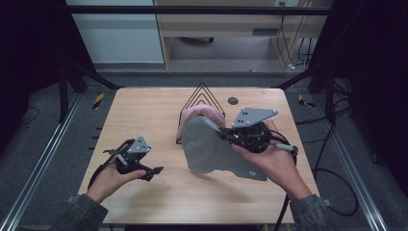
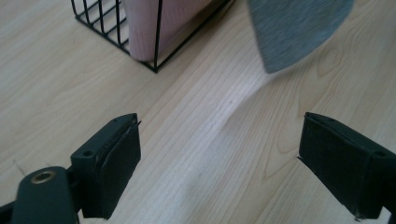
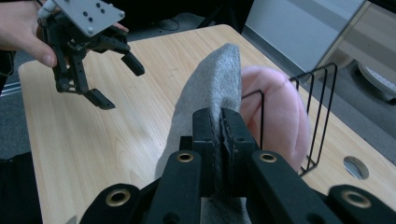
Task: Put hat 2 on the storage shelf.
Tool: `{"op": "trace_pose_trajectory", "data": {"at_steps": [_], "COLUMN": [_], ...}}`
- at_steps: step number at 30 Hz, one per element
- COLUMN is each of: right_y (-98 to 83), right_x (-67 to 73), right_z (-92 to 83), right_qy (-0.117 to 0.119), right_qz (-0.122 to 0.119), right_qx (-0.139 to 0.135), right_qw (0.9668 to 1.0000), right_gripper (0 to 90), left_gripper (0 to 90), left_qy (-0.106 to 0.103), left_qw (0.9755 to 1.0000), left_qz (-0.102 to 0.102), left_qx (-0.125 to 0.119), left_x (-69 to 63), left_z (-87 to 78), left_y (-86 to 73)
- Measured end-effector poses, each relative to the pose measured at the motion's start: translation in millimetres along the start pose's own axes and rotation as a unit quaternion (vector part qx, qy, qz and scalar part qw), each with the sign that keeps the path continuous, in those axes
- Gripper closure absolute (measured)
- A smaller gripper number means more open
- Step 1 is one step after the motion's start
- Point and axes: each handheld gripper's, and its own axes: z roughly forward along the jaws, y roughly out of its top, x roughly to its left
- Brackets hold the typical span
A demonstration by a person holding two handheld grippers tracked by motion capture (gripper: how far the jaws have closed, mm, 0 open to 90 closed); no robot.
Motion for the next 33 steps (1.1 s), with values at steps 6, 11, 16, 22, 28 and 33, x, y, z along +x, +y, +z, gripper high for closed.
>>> {"op": "trace_pose_trajectory", "data": {"at_steps": [6,11,16,22,28,33], "right_y": [19.3,26.6,30.2,32.0,31.6,33.1], "right_x": [2.3,4.7,8.3,15.4,20.4,23.7], "right_z": [1.5,2.4,10.4,22.4,31.9,33.3], "right_qy": [0.007,0.014,0.017,0.029,0.036,0.043], "right_qz": [-0.018,-0.023,-0.028,-0.038,-0.040,-0.043], "right_qx": [0.003,0.001,0.008,0.013,0.017,0.015], "right_qw": [0.9998,0.9996,0.9994,0.9987,0.9984,0.9980], "right_gripper": [85.5,85.6,85.6,85.6,85.5,85.6], "left_gripper": [12.0,12.0,11.8,11.4,11.4,11.4], "left_qy": [-0.007,-0.007,-0.009,-0.013,-0.017,-0.018], "left_qw": [0.9999,0.9998,0.9998,0.9995,0.9991,0.9988], "left_qz": [0.003,0.001,0.016,0.023,0.035,0.040], "left_qx": [-0.011,-0.016,-0.011,-0.017,-0.018,-0.019], "left_x": [4.6,5.1,2.9,1.7,1.3,2.0], "left_z": [-15.6,-23.0,-25.0,-26.9,-27.0,-27.0], "left_y": [17.2,22.9,31.6,40.1,48.5,56.7]}}
